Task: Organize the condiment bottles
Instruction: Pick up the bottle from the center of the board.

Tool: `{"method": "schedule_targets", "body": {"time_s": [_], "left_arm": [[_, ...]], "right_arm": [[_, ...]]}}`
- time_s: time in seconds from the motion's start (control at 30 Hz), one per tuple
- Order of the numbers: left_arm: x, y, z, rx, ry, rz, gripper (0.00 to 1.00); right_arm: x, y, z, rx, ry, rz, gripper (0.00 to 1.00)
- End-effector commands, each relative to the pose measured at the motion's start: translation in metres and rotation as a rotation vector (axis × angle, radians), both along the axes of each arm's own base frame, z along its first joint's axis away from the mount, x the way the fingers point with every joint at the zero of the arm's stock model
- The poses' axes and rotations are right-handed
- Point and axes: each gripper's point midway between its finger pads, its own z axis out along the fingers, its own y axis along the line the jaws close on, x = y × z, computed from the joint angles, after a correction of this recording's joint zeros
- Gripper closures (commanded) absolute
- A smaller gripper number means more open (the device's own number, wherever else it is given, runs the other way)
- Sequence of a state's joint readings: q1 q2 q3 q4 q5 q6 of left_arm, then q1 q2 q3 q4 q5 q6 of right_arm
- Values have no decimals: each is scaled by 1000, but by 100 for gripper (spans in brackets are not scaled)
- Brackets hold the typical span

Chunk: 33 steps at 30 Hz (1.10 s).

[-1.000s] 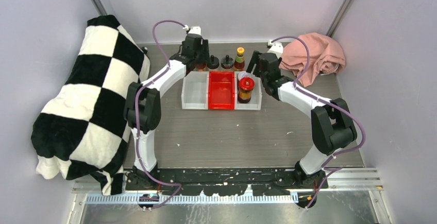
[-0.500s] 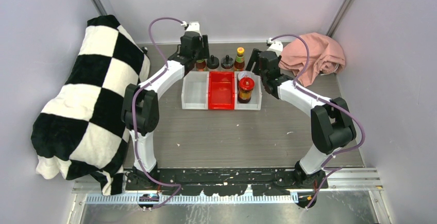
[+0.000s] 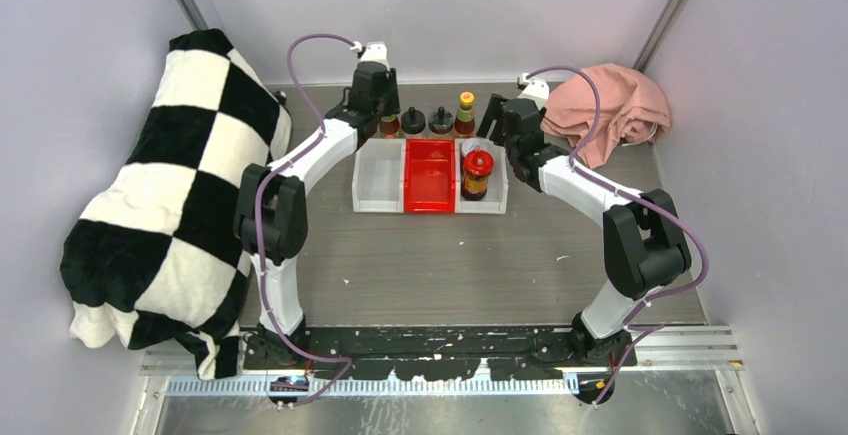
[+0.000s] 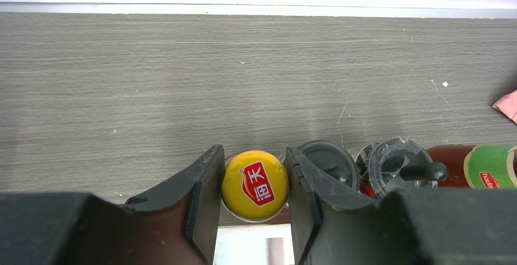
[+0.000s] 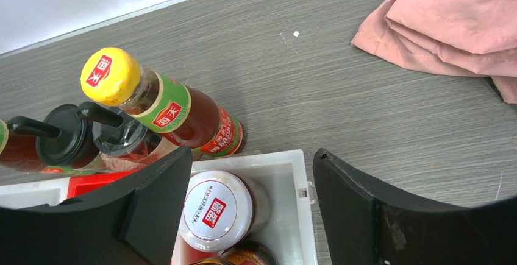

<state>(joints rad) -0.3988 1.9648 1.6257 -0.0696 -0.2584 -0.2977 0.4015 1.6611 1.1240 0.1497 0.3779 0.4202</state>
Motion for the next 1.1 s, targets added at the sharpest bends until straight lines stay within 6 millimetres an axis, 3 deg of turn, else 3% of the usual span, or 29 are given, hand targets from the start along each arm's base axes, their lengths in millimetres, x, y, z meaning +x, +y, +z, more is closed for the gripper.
{"method": "schedule_targets", "body": {"time_s": [0.0,0.1,0.23,0.63,1.07], "left_arm": [[0,7,49,-28,-115,17,61],[-1,8,49,-29,-118,19,71],[-2,9,53,-31,-124,24,99],[-2,5,62,-26,-195,-4,100],[0,-3,95,-14,-315,-25,100]], "right_arm": [[9,2,26,21,-66,-1,22],[9,1,27,21,-69,-3,22],[8,0,28,21,-69,-4,22],[6,-1,33,24,-74,-4,22],[6,0,35,29,-77,0,22]]}}
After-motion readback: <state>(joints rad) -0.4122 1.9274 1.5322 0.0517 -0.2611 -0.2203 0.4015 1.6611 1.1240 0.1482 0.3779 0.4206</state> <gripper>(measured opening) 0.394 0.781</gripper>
